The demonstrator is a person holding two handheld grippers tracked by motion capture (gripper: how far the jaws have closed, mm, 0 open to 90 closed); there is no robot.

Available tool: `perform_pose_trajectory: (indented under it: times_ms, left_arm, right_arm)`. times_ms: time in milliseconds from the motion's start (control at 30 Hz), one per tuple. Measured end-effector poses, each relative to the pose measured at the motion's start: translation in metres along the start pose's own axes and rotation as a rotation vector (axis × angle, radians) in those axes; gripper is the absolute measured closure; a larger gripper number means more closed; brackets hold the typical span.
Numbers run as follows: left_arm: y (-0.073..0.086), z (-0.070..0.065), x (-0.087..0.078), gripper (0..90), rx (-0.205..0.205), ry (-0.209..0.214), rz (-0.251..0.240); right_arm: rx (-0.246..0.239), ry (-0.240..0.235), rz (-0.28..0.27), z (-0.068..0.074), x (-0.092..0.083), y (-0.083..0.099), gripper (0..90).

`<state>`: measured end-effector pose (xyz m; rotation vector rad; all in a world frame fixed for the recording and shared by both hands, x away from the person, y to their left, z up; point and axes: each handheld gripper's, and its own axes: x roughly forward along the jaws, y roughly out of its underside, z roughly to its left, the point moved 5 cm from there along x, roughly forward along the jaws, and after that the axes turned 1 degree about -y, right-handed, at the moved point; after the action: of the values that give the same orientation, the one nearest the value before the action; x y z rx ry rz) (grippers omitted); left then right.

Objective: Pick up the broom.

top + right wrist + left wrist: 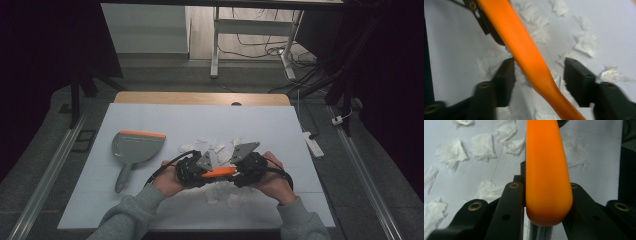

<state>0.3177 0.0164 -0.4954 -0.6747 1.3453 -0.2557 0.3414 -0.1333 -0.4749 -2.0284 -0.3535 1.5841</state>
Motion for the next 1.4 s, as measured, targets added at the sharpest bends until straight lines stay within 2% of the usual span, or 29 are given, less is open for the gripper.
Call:
perform_pose_trajectory:
  times_ms: [33,67,100,167,233,267,333,367,400,433,467,500,533,667,800,867,1000,1267,1400]
  left_arm:
    - [0.000,0.000,0.000,78.4,0.000,0.000,0.000]
    - [-0.001,0.000,0.000,78.4,0.007,0.006,-0.005]
    - [-0.001,-0.001,0.000,78.4,0.018,0.013,-0.007]
    - [-0.001,-0.001,0.001,78.3,0.017,0.034,-0.012]
    - [0.000,0.000,0.001,77.1,0.020,0.041,-0.012]
    - [0.001,0.004,-0.001,75.3,0.015,-0.006,-0.039]
    - [0.002,0.007,-0.005,66.7,-0.005,-0.059,-0.057]
    - [0.002,0.007,-0.005,58.4,-0.005,-0.059,-0.057]
    - [0.003,0.008,-0.007,58.4,-0.019,-0.108,-0.065]
    - [0.005,0.009,-0.012,41.8,-0.036,-0.159,-0.071]
    - [0.008,0.010,-0.019,39.2,-0.068,-0.196,-0.101]
    - [0.010,0.011,-0.025,36.4,-0.094,-0.216,-0.125]
    - [0.010,0.011,-0.025,33.4,-0.094,-0.216,-0.125]
    - [0.030,0.012,-0.050,29.3,-0.199,-0.291,-0.180]
    - [0.057,0.014,-0.070,28.4,-0.314,-0.319,-0.217]
    - [0.071,0.014,-0.079,28.4,-0.348,-0.353,-0.217]
    - [0.096,0.013,-0.092,28.1,-0.413,-0.390,-0.239]
    - [0.133,0.012,-0.101,28.0,-0.483,-0.426,-0.246]
    - [0.151,0.014,-0.102,27.9,-0.515,-0.444,-0.242]
  right_arm:
    - [-0.006,-0.010,0.011,0.001,0.001,0.001,54.0]
    - [-0.006,-0.010,0.011,0.001,0.001,0.001,54.0]
    - [-0.037,-0.034,0.023,0.004,0.002,0.003,58.6]
    - [-0.063,-0.054,0.040,0.005,0.002,0.004,61.2]
    - [-0.070,-0.063,0.048,0.007,0.002,0.005,63.9]
    - [-0.080,-0.062,0.051,0.008,0.002,0.006,65.6]
    - [-0.076,-0.051,0.038,0.008,0.001,0.005,67.5]
    - [-0.067,-0.051,0.026,0.006,0.000,0.005,67.8]
    - [-0.067,-0.051,0.026,0.006,0.000,0.005,67.8]
    - [-0.044,-0.046,0.014,0.004,-0.001,0.005,67.9]
    - [-0.037,-0.046,0.011,0.003,-0.001,0.005,68.0]
    - [-0.027,-0.042,0.006,0.002,-0.002,0.005,68.0]
    - [-0.011,-0.036,0.004,0.001,-0.002,0.005,68.0]
    - [0.024,-0.005,-0.031,-0.005,-0.005,0.006,68.1]
    - [0.066,0.008,-0.063,-0.011,-0.010,0.007,68.2]
    - [0.086,0.019,-0.076,-0.015,-0.012,0.009,68.2]
    - [0.127,0.040,-0.099,-0.022,-0.015,0.013,68.2]
    - [0.151,0.061,-0.105,-0.028,-0.016,0.015,68.2]
    - [0.174,0.087,-0.112,-0.031,-0.018,0.017,68.2]
